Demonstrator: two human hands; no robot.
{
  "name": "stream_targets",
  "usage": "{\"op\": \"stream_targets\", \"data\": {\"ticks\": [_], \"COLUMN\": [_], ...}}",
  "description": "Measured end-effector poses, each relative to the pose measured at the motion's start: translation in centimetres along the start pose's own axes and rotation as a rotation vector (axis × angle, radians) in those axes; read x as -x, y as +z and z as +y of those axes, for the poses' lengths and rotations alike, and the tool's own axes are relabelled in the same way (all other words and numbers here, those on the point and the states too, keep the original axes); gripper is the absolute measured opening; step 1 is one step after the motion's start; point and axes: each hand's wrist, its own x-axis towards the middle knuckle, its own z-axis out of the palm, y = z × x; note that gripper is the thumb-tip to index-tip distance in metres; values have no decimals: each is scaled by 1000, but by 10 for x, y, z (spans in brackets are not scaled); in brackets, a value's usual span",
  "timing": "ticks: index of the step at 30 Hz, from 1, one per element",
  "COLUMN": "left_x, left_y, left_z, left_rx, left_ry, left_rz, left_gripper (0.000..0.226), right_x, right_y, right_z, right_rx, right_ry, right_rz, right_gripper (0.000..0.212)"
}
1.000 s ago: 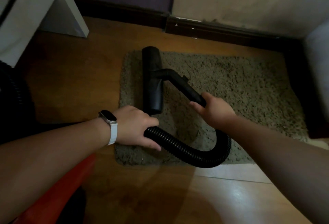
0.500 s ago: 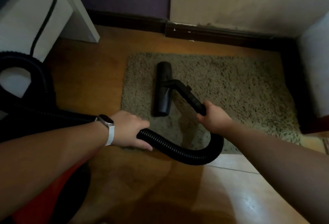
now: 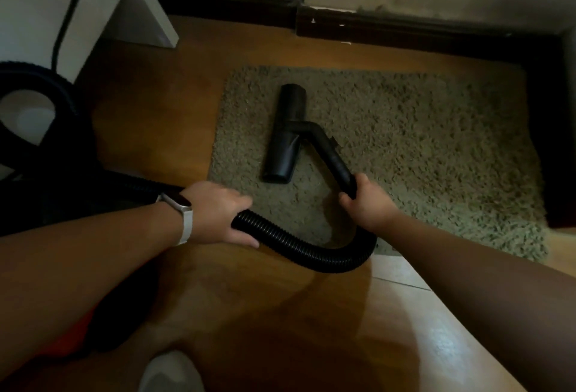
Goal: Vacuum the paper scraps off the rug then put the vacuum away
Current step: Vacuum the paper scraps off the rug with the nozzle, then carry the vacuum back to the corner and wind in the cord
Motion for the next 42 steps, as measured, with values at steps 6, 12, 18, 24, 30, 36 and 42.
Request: {"op": "stream_targets", "data": {"ticks": [6,12,18,24,30,36,42], "left_x": [18,51,100,166,244,298,344], "left_y": [-1,-15,-44,-58,-42,-25,8], "left_z": [10,13,5,-18,-33,-46,-54], "left_rx": [96,219,190,109,76,92,228], "left_ry": [-38,-139,-193,-297,-470,-525,-638], "left_rz": [102,125,188,215,262,338,349], "left_gripper": [72,56,66,72,81,77,83], "right_x": [10,40,66,100,127,141,155], "right_y": [-11,-26,-31,-24,-2,34,71], "right_z": [-13,-50,-117,-187,-245,-287,-320], "right_rx": [143,222,264,384,496,517,524], "right_ry": [-154,-542,-779,-970,-1073,-1107,-1221], "right_rz": [42,-32,-49,-13,4,-23,-28], "right_gripper": [51,49,52,59,65,68,63]}}
